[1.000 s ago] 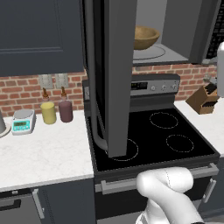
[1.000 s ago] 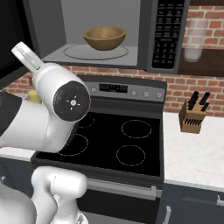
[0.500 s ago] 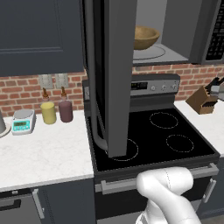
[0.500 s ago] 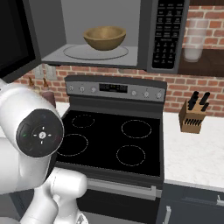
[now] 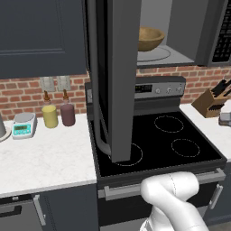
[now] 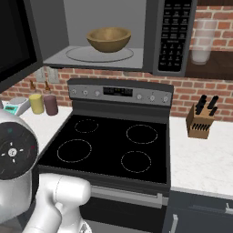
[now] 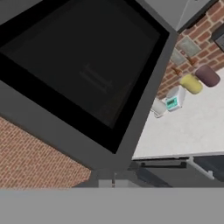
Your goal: Open the microwave, place the bowl with waffle inside the microwave, then close the microwave door and turn it on.
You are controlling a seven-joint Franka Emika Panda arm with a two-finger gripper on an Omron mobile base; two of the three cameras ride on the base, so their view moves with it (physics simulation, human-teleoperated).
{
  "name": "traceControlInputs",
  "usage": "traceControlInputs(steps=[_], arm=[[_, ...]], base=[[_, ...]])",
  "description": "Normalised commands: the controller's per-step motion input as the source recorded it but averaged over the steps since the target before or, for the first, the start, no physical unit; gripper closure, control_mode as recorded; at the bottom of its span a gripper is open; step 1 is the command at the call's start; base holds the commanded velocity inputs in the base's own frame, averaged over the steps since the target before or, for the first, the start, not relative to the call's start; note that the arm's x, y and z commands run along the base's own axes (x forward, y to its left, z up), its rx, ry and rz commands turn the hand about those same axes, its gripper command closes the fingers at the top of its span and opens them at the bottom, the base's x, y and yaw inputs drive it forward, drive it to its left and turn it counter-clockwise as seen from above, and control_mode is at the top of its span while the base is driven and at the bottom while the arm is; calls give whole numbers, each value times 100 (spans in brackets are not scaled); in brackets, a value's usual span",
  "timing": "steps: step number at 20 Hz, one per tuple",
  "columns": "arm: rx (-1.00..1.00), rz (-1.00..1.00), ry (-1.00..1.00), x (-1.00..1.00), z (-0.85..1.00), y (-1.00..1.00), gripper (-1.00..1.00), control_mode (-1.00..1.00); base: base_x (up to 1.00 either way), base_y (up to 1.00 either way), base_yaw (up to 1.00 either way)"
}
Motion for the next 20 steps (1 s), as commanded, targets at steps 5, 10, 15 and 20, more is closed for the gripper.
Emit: traceControlInputs(steps=[5,10,15,20], arm=[[-1,2,4,-6,-1,30,100,-100],[0,0,2,-4,0,31,100,-100],[0,0,1,-29,-8,36,100,-100],[0,0,0,-32,-3,44,100,-100]], base=[[0,0,0],[0,0,0],[0,0,0],[0,0,0]])
